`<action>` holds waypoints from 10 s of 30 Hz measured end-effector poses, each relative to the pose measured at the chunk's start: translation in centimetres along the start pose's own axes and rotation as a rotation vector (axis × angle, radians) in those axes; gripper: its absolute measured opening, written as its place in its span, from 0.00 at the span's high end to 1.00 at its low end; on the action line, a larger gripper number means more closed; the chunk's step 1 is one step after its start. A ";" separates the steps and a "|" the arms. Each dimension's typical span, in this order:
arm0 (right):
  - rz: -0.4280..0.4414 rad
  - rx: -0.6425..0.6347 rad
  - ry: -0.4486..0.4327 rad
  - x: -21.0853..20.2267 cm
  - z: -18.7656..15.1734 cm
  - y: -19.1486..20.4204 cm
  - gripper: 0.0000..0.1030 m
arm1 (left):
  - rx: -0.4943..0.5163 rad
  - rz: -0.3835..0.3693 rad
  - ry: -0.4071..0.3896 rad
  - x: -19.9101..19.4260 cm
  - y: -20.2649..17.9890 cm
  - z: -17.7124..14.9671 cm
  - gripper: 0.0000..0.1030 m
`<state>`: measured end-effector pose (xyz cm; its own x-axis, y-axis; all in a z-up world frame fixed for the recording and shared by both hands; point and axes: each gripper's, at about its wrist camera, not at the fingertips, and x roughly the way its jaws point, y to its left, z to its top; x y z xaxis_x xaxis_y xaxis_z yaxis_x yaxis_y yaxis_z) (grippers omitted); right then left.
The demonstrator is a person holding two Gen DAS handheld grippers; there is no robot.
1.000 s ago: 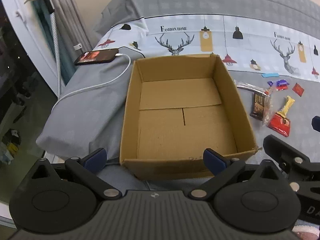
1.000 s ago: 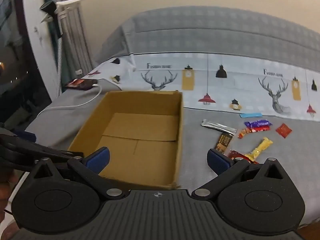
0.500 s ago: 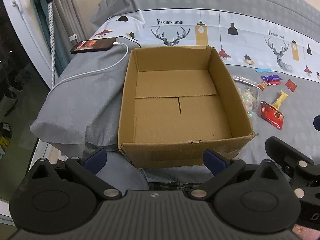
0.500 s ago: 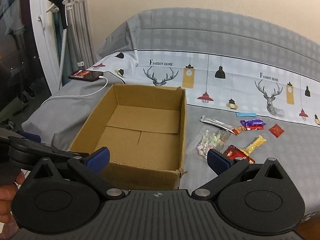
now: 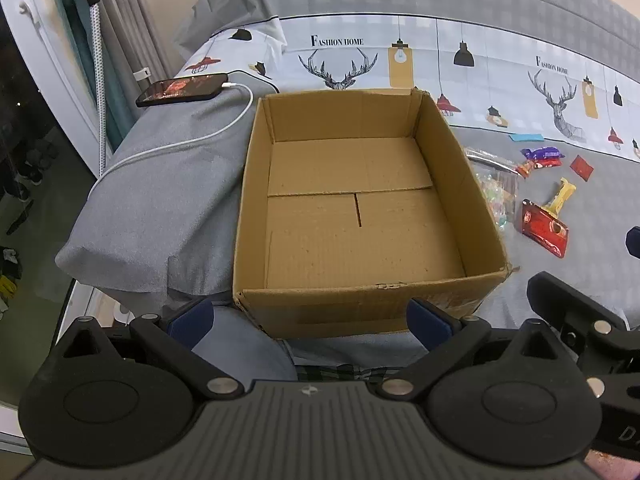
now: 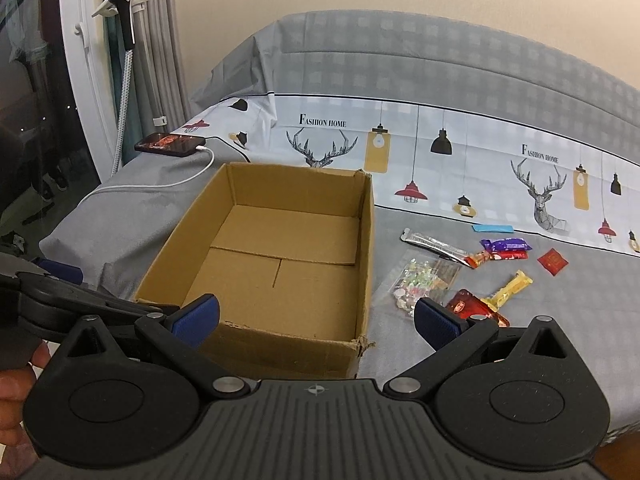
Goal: Organize snacks
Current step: 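Move both tools toward the snacks beside the cardboard box, then grasp the candy bag with the left tool while the right tool grasps the red coffee pouch, then carry the candy bag and coffee pouch over the cardboard box with both tools, then open both tools to drop the candy bag and coffee pouch into the box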
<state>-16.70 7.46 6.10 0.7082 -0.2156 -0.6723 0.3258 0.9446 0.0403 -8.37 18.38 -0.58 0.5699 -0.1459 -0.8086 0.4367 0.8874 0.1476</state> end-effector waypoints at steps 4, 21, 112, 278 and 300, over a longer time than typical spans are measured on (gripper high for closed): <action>0.002 -0.003 -0.001 0.0 0.1 0.2 0.00 | 0.002 0.000 0.000 0.0 0.0 0.0 0.00; 0.013 0.000 0.010 0.2 0.0 0.1 0.00 | 0.014 0.004 0.004 0.2 0.3 -0.2 0.00; -0.092 0.138 0.345 27.9 -5.6 -32.7 0.48 | 0.322 -0.232 0.518 33.4 -26.3 14.7 0.44; 0.181 0.186 0.201 16.2 4.0 -2.5 0.49 | -0.088 -0.197 0.071 11.4 5.0 8.9 0.94; 0.168 0.299 0.270 20.2 4.0 -3.7 0.17 | -0.058 -0.090 0.084 14.7 4.5 9.3 0.01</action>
<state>-1.11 -1.37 -4.68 0.5906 0.0446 -0.8057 0.4153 0.8393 0.3508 8.42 16.14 -6.55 0.4688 -0.1913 -0.8624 0.4411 0.8965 0.0409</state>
